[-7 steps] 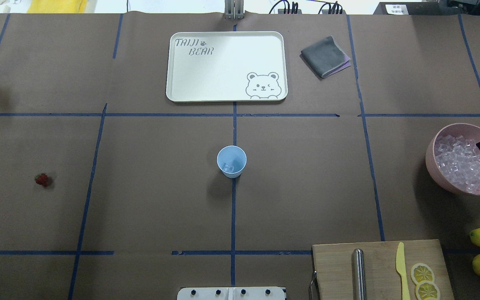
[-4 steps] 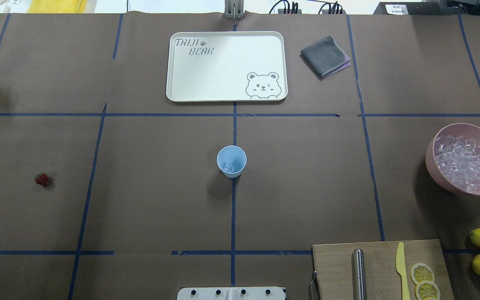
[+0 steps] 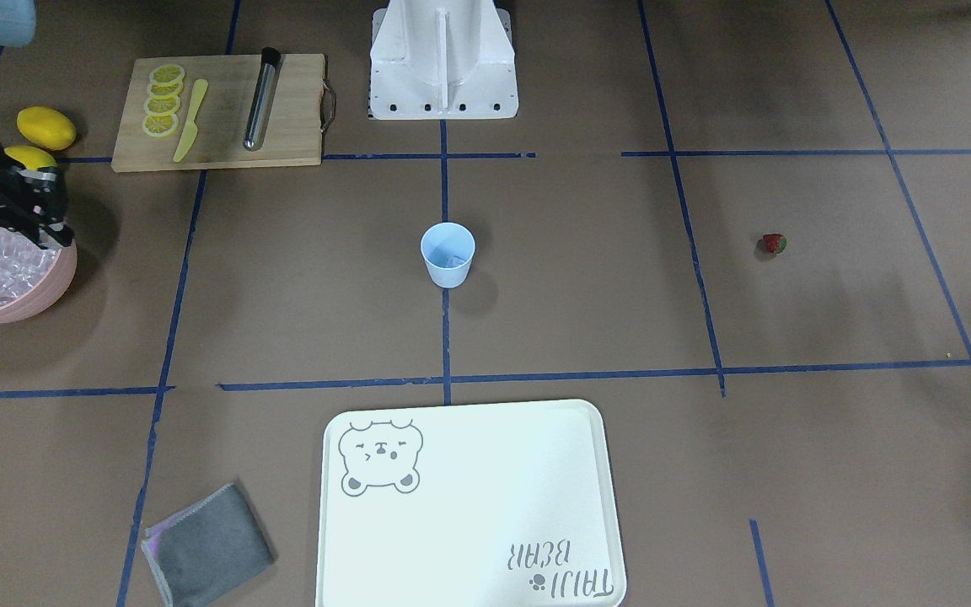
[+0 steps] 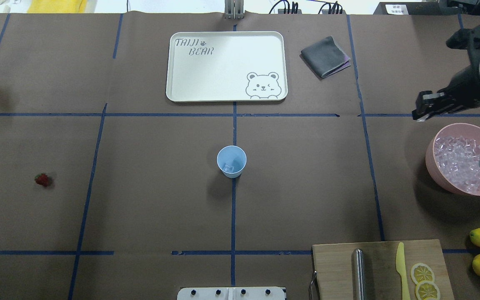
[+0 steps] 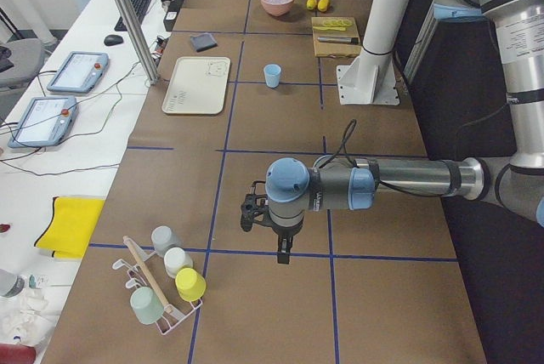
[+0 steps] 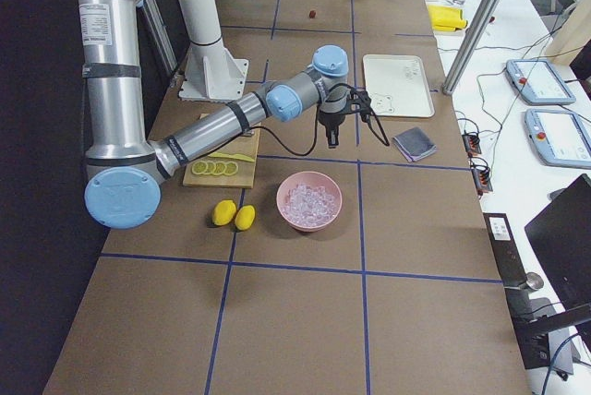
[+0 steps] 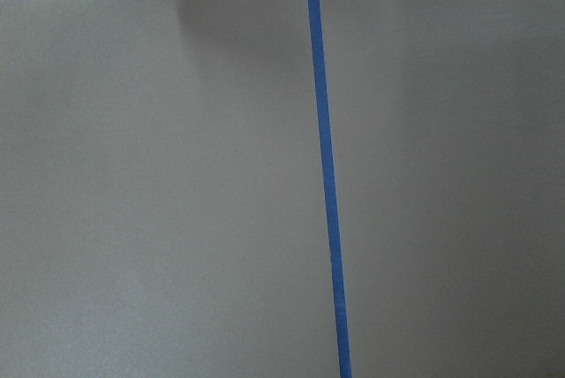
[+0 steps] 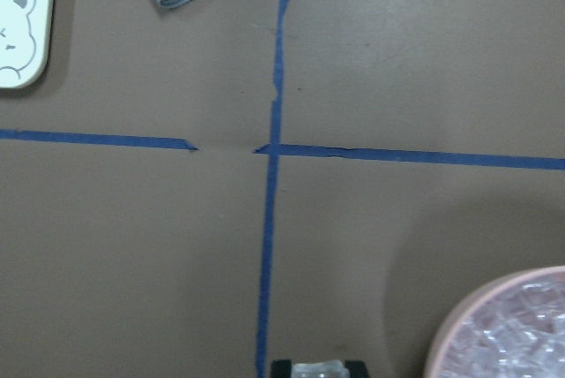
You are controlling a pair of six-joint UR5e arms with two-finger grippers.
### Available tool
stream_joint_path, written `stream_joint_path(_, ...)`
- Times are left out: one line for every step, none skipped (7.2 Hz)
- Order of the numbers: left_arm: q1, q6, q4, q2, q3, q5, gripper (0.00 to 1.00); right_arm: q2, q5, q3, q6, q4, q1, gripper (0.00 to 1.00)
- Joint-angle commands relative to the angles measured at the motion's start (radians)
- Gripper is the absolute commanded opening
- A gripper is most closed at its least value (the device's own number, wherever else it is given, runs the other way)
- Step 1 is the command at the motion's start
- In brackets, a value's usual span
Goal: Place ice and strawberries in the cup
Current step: 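Carry the second ice cube with the right gripper over the cup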
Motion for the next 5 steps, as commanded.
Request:
stream_joint_path(0.000,0.000,0.000,0.000,-0.001,0.000,1.00,0.123,-0.089,-0.001,0.196,-0.019,-0.155,0.08)
stream_joint_path(0.000,0.000,0.000,0.000,-0.001,0.000,1.00,0.211,-0.118,-0.002,0.233,-0.106,-0.213,0.08)
stream_joint_path(0.000,0.000,0.000,0.000,0.001,0.000,1.00,0.329,-0.193,-0.004,0.272,-0.248,-0.285,0.08)
stream_joint_path(0.000,0.000,0.000,0.000,0.002,0.000,1.00,0.415,-0.253,-0.011,0.278,-0.342,-0.357,0.07)
stream_joint_path(0.000,0.000,0.000,0.000,0.002,0.000,1.00,0.465,-0.296,-0.031,0.304,-0.351,-0.396,0.07)
